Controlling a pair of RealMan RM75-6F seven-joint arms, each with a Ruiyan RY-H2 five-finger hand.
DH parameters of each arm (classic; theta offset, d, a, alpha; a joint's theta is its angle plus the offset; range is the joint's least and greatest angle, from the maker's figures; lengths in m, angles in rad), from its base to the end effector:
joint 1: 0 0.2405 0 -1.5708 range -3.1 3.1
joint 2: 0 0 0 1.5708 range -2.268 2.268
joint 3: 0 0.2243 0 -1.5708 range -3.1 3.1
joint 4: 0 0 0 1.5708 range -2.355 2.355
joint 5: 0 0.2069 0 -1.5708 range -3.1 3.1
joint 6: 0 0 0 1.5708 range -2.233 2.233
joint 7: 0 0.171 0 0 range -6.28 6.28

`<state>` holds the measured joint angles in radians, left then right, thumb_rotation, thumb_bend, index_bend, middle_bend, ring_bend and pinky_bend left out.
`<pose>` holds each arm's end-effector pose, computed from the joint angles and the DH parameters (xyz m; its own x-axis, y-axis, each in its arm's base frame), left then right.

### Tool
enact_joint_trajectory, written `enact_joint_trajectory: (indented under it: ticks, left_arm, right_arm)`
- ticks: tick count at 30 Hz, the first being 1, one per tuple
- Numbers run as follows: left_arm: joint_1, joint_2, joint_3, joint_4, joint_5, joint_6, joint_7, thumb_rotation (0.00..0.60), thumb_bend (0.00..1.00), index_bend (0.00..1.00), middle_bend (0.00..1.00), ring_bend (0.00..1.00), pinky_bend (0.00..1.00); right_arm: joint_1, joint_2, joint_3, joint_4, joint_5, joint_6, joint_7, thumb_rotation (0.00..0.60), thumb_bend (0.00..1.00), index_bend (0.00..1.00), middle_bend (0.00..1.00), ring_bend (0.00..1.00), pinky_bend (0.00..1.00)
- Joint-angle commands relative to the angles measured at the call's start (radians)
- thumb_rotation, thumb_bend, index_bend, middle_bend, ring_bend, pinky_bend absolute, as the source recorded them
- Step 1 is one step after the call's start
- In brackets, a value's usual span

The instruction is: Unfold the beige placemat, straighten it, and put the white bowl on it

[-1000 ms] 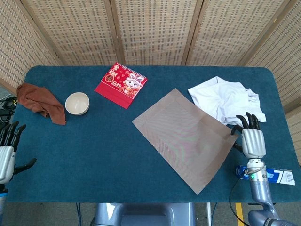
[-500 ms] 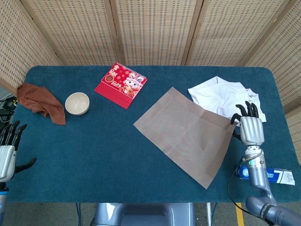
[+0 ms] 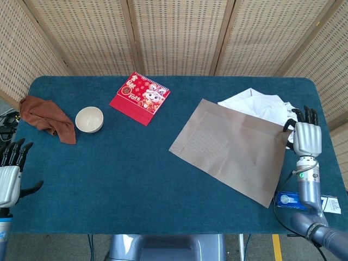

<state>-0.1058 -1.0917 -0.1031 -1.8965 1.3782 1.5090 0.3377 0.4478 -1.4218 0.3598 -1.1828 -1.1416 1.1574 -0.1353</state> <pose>-0.2347 0.2149 0.1503 0.4568 -0.0306 0.8890 0.8883 0.0678 -0.4542 -0.2760 -0.3704 0.1345 0.4364 0.1099 0.8930 -0.8973 0.1271 0.4228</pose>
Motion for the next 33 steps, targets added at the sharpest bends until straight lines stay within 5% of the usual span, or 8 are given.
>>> enact_joint_trajectory:
  ticks: [1,5,8,21,33]
  left_arm:
    - [-0.003,-0.004,0.000,0.002,-0.003,-0.003,0.005,0.600,0.10,0.09,0.00,0.00,0.00]
    - [-0.005,-0.008,0.002,0.005,-0.006,-0.007,0.011,0.600,0.10,0.09,0.00,0.00,0.00]
    - [-0.007,-0.010,0.003,0.006,-0.007,-0.009,0.013,0.600,0.10,0.09,0.00,0.00,0.00]
    - [-0.023,-0.036,0.009,0.034,0.014,-0.024,0.002,0.600,0.10,0.09,0.00,0.00,0.00]
    - [-0.078,-0.064,0.009,0.079,0.040,-0.098,-0.030,0.600,0.10,0.09,0.00,0.00,0.00]
  right_arm:
    - [-0.012,0.028,-0.013,-0.013,0.033,-0.023,-0.030,0.600,0.44,0.42,0.07,0.00,0.00]
    - [-0.028,0.042,-0.019,-0.020,0.049,-0.016,-0.028,0.600,0.36,0.14,0.00,0.00,0.00]
    - [-0.043,0.047,-0.021,-0.029,0.049,0.003,-0.004,0.600,0.32,0.05,0.00,0.00,0.00]
    - [-0.220,0.103,-0.111,-0.167,-0.118,0.267,0.179,0.600,0.30,0.03,0.00,0.00,0.00]
    - [-0.298,0.130,-0.132,-0.184,-0.145,0.341,0.252,0.600,0.30,0.04,0.00,0.00,0.00]
